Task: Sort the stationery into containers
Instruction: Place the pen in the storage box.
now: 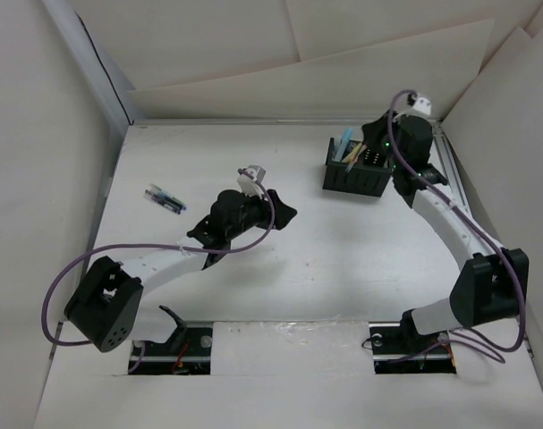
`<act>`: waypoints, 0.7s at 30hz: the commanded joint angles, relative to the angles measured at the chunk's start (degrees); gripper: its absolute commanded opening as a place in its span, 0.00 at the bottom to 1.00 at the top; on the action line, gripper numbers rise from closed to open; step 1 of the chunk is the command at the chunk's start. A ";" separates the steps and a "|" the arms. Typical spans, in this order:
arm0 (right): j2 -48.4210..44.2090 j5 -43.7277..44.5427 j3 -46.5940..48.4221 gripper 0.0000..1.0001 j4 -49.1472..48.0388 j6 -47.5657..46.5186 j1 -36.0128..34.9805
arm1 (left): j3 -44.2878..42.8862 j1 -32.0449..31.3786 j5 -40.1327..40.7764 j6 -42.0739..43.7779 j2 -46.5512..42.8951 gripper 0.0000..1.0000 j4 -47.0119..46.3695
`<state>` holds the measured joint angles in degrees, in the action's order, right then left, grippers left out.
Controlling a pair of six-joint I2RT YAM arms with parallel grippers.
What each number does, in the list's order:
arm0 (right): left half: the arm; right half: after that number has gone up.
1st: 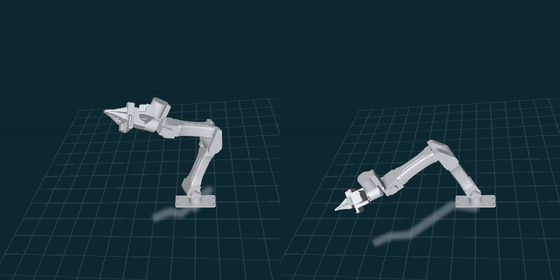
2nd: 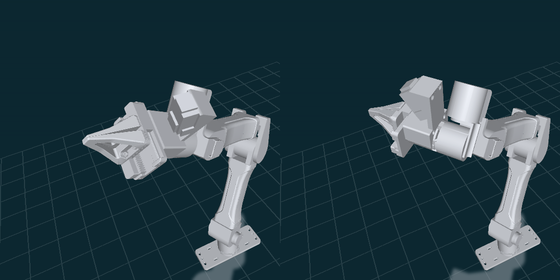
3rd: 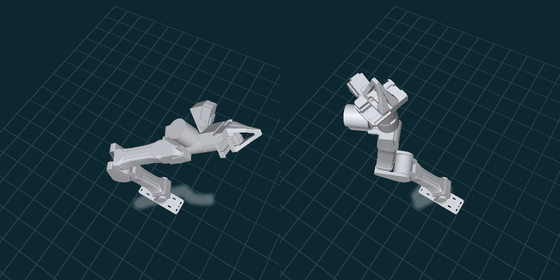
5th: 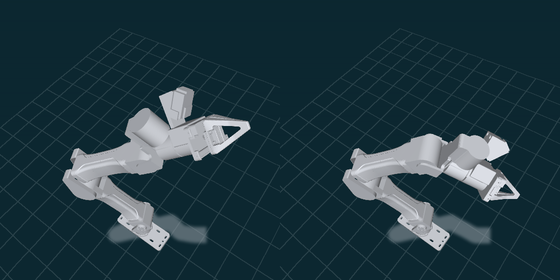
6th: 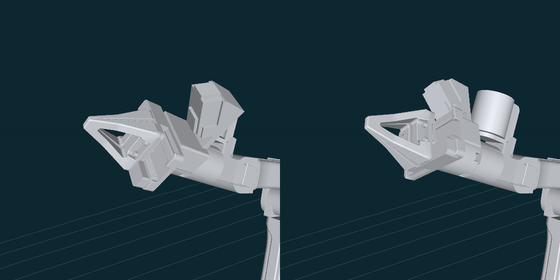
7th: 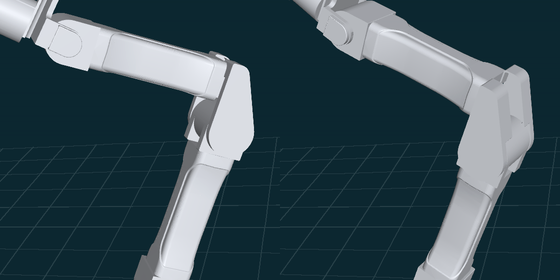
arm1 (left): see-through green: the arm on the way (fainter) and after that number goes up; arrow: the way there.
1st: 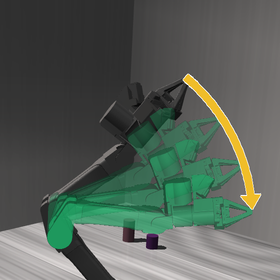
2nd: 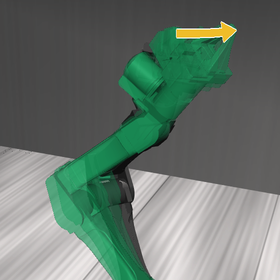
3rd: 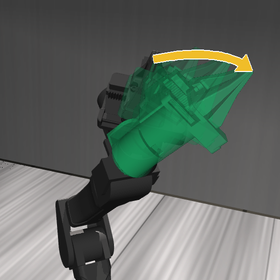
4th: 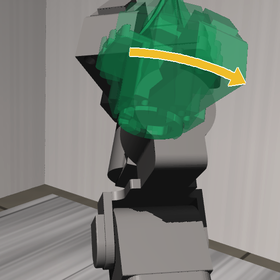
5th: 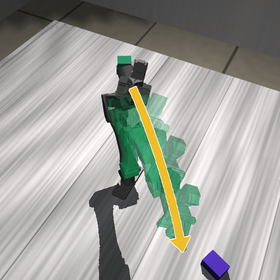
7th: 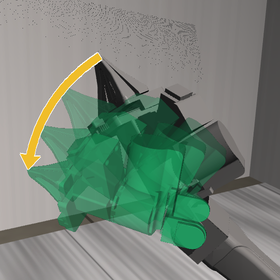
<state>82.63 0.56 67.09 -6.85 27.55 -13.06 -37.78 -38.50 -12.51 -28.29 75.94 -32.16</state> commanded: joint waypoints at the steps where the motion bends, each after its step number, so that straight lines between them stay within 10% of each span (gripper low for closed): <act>1: -1.51 18.37 3.31 0.03 -0.27 -2.33 2.77 | 0.78 0.09 5.81 0.96 -2.55 0.56 0.34; 8: 7.27 36.33 8.40 0.03 -1.67 -4.87 4.45 | -1.86 0.09 20.30 -3.07 -2.03 0.56 10.60; 21: 17.56 41.45 12.01 0.06 -5.63 -6.46 4.01 | -7.21 3.08 41.33 -16.43 0.60 0.54 23.89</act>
<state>101.01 38.61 75.96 -8.05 22.02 -7.86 -40.40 -35.42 21.43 -40.10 75.59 -11.53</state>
